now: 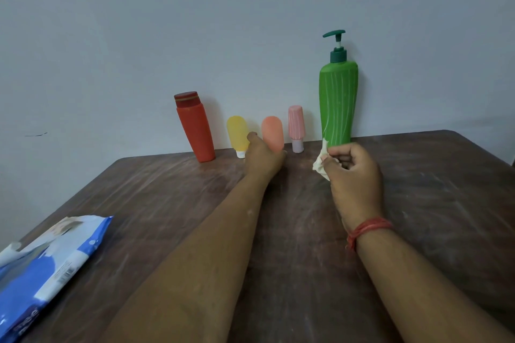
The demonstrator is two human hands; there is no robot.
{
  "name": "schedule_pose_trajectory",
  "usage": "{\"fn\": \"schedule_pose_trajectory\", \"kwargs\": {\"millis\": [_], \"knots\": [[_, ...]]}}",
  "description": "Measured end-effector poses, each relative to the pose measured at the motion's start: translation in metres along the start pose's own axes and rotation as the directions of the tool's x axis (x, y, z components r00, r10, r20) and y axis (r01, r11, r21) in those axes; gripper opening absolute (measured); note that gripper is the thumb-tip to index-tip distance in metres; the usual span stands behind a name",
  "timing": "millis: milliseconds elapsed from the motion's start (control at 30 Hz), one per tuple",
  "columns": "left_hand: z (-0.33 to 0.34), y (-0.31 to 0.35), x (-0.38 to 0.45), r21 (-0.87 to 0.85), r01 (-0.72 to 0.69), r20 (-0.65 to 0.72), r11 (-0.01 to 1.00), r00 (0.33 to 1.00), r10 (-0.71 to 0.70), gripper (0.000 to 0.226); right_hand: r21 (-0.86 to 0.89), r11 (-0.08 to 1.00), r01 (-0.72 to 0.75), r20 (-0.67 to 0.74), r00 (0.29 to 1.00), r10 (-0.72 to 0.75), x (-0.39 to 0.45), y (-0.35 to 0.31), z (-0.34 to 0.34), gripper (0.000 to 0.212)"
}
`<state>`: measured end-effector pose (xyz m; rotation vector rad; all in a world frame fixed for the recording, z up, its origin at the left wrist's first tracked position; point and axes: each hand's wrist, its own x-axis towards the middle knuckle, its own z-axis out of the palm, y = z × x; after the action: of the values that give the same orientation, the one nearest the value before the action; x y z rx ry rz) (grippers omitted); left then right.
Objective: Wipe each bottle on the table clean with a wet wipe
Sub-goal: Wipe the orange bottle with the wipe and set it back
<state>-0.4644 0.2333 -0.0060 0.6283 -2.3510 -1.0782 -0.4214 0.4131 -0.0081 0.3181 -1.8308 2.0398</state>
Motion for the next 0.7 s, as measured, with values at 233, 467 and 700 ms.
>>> {"fn": "schedule_pose_trajectory", "kwargs": {"millis": [233,467,700], "knots": [[0.004,0.004,0.002,0.104,-0.008,-0.072,0.995,0.997,0.015,0.064,0.009,1.0,-0.011,0.007,1.0,0.011,0.001,0.002,0.0,0.017],[0.009,0.011,0.01,0.133,0.021,-0.101,0.991,0.995,-0.007,0.061,0.013,1.0,-0.004,0.014,1.0,0.004,0.002,0.006,0.002,0.017],[0.014,0.014,0.012,0.108,0.04,-0.131,0.993,0.991,-0.026,0.055,0.033,0.999,0.008,0.022,1.0,-0.009,0.001,0.006,0.003,0.016]]}}
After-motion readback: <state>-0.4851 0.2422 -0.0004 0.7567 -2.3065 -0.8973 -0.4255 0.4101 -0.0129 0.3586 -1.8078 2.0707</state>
